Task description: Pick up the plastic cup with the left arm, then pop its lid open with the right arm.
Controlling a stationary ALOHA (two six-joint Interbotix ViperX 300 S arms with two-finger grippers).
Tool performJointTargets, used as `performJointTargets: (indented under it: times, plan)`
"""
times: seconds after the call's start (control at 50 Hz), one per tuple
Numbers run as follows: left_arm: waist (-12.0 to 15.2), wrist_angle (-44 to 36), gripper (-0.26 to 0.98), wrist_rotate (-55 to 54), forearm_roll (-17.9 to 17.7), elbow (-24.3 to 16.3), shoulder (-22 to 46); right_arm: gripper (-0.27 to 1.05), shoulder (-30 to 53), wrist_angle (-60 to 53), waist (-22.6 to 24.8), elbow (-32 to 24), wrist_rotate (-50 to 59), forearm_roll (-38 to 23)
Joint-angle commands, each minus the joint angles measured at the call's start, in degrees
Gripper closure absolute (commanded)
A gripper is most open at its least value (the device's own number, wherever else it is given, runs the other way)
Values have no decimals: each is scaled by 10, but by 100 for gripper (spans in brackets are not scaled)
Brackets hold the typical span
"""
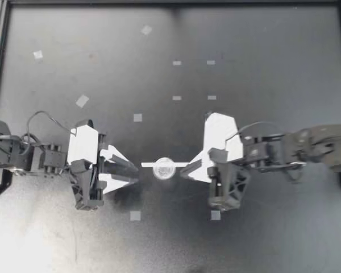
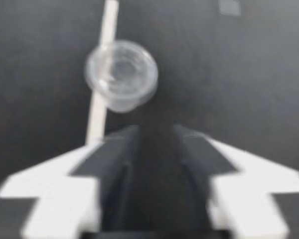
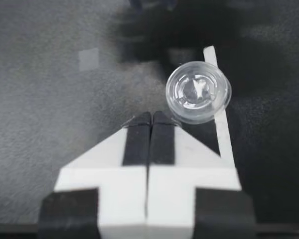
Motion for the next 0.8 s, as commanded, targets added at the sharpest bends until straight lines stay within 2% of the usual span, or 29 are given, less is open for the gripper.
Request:
performJointTargets:
  times: [0.0, 0.28, 0.78]
  plan:
    - [-3, -6, 26, -1, 1, -11, 3, 90, 10, -5, 3, -23, 1, 0]
    - [-2, -10, 14, 0, 0, -35, 47, 90, 40, -6, -9, -45, 1, -1]
    - [1, -12, 13, 4, -4, -69, 88, 90, 67, -36, -19, -46, -1, -2]
